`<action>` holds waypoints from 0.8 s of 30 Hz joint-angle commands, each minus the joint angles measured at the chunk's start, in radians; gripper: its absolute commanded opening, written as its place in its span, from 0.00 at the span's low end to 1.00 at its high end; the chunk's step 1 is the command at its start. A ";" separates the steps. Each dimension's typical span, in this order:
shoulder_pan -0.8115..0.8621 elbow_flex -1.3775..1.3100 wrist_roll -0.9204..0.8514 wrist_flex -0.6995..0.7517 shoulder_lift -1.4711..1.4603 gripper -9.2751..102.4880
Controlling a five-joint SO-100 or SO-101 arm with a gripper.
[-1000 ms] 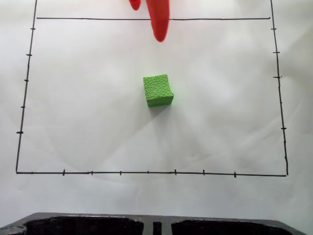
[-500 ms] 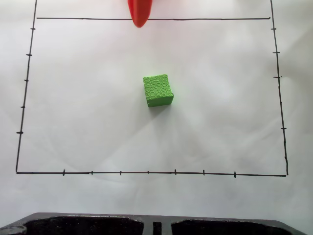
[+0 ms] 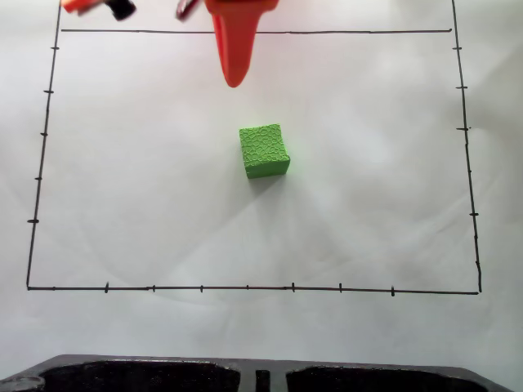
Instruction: Grasp the colored block, Place it on the black dot, and then return the arm to the default position.
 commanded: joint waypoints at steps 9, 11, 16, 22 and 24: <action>0.025 0.040 0.083 -0.075 0.015 0.08; 0.038 0.040 0.101 -0.075 0.015 0.08; 0.046 0.040 0.114 -0.075 0.015 0.08; 0.072 0.041 0.153 -0.080 0.017 0.08; 0.071 0.041 0.150 -0.080 0.017 0.08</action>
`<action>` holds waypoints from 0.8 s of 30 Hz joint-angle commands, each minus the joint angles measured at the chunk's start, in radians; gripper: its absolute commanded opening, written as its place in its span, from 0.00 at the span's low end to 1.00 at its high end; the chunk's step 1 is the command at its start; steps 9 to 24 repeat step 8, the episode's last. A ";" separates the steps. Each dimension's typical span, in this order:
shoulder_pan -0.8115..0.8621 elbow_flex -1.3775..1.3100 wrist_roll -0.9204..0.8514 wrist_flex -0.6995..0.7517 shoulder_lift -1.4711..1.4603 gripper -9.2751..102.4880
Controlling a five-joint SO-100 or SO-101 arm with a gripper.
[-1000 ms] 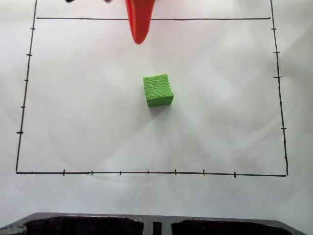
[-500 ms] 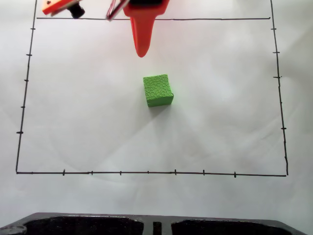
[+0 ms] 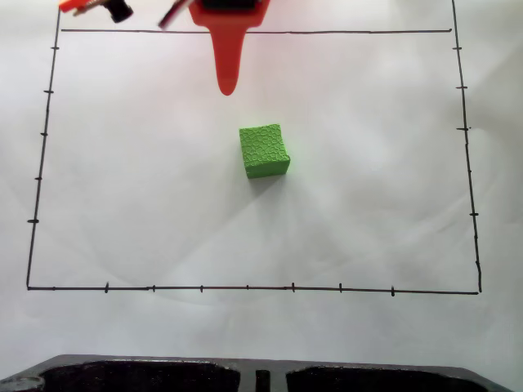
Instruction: Grasp the colored block, Place it on the black dot, and then return the arm to the default position.
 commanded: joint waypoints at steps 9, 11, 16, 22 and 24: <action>-0.011 -0.005 -0.018 -0.011 0.017 0.08; -0.011 -0.005 -0.018 -0.011 0.017 0.08; -0.011 -0.005 -0.018 -0.011 0.017 0.08; -0.011 -0.005 -0.018 -0.011 0.017 0.08; -0.011 -0.005 -0.018 -0.011 0.017 0.08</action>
